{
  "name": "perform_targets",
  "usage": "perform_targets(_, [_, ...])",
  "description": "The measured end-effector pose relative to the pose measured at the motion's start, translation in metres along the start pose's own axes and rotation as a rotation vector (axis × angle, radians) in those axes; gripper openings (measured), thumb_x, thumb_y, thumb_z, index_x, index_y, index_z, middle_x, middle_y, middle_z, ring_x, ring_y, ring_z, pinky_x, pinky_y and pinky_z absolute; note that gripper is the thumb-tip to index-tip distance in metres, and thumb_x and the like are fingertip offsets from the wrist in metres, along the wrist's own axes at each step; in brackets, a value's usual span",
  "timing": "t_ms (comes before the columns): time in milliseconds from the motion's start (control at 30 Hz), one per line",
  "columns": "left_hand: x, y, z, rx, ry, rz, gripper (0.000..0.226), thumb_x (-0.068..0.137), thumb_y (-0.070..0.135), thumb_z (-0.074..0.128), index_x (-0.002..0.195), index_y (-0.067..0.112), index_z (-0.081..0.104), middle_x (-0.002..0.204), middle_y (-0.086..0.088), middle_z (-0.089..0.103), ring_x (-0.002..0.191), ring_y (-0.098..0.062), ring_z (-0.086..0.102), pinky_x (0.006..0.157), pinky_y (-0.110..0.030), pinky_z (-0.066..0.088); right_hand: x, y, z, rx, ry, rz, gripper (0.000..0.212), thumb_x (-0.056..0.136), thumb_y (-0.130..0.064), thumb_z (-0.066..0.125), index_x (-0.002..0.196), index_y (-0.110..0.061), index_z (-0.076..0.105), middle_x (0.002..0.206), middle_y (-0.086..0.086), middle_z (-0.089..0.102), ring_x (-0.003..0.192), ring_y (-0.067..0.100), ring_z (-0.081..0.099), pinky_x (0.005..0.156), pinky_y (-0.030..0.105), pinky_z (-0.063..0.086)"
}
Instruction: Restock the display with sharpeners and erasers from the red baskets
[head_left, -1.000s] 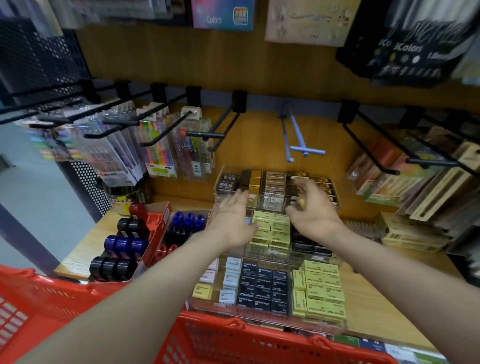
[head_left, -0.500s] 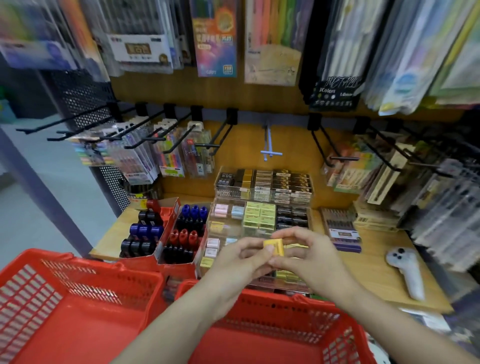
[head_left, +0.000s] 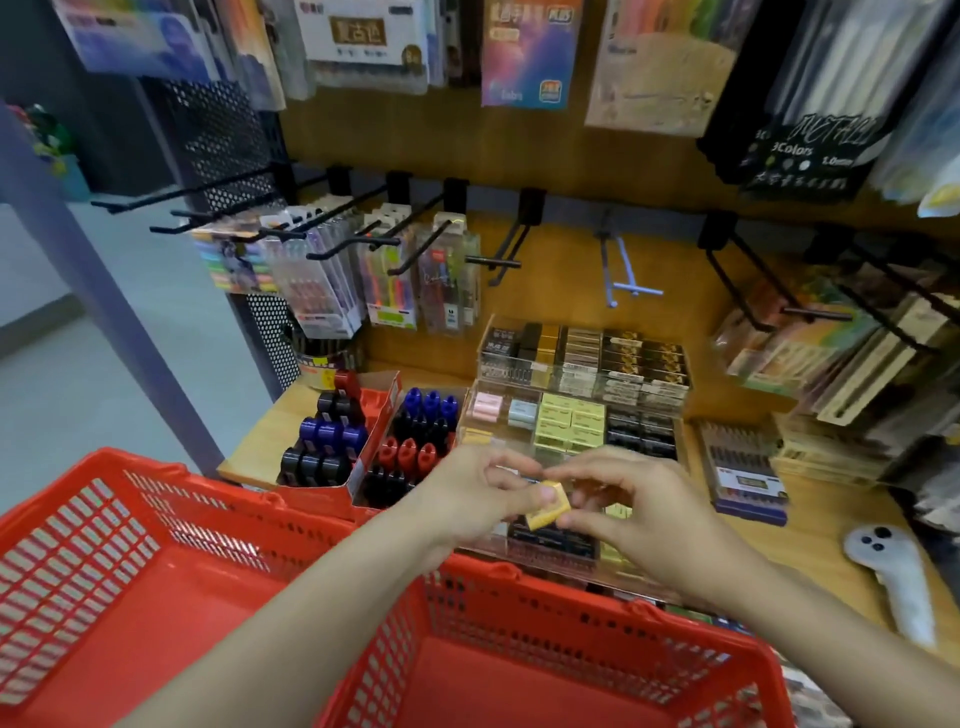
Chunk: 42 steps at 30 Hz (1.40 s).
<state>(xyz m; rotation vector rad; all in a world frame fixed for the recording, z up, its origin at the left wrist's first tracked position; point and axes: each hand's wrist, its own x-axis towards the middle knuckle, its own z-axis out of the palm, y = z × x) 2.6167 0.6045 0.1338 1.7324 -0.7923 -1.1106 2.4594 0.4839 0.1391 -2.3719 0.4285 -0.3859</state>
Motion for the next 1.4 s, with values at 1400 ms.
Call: perform_targets(1400, [0.090,-0.071,-0.069,0.914,0.155,0.274,0.067,0.099,0.022,0.054,0.156,0.021,0.019,0.163,0.003,0.016,0.151,-0.015,0.008,0.114,-0.019,0.006,0.159,0.028,0.070,-0.265,-0.190,0.427,0.059,0.091,-0.005,0.050,0.147,-0.015,0.039,0.148,0.008,0.044,0.130,0.023,0.048,0.093,0.025,0.043])
